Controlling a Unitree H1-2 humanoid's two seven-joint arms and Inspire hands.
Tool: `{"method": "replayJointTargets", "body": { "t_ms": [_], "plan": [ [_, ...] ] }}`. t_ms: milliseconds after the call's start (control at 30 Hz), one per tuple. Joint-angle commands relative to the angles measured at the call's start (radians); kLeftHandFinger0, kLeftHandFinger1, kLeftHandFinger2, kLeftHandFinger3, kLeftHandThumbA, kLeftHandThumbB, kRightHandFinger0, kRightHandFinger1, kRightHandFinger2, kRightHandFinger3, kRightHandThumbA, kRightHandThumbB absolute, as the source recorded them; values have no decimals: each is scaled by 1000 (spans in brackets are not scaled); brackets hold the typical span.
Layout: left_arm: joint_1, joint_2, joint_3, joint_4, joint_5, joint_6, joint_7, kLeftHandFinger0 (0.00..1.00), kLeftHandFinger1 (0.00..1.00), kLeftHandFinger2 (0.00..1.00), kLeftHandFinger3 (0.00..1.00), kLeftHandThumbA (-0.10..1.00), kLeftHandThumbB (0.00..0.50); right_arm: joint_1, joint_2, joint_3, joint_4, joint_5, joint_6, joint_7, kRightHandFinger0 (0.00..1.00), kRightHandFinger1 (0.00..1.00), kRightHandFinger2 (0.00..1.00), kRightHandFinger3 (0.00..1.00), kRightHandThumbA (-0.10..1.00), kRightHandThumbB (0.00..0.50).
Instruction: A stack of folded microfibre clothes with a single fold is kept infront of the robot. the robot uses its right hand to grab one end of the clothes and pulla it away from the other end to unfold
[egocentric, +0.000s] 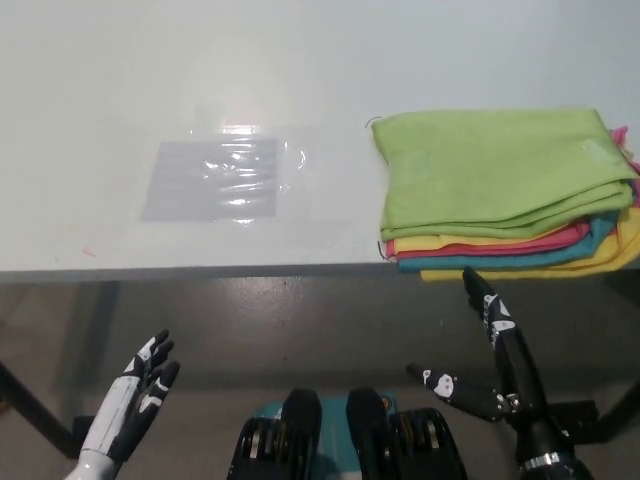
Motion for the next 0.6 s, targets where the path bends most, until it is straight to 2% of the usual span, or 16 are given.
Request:
{"method": "replayJointTargets", "body": {
  "t_ms": [0, 133, 267, 567],
  "plan": [
    [-29, 5, -2, -44, 1, 1, -1, 1000, 1000, 1000, 1000, 966, 336, -48, -19, -21, 42, 34, 63, 54, 1000, 1000, 1000, 1000, 1000, 62],
    [-37, 0, -10, -56, 4, -1, -3, 1000, 1000, 1000, 1000, 952, 321, -48, -29, -45, 51, 67, 89, 75, 1000, 1000, 1000, 1000, 1000, 3],
    [-26, 8, -12, -61, -1, -11, -11, 1000, 1000, 1000, 1000, 936, 301, -24, -22, -50, 37, 77, 118, 94, 1000, 1000, 1000, 1000, 1000, 0],
    [-23, 5, -12, -67, -4, 0, -9, 1000, 1000, 1000, 1000, 927, 306, -18, -21, -50, -19, 75, 149, 112, 1000, 1000, 1000, 1000, 1000, 0]
  ]
}}
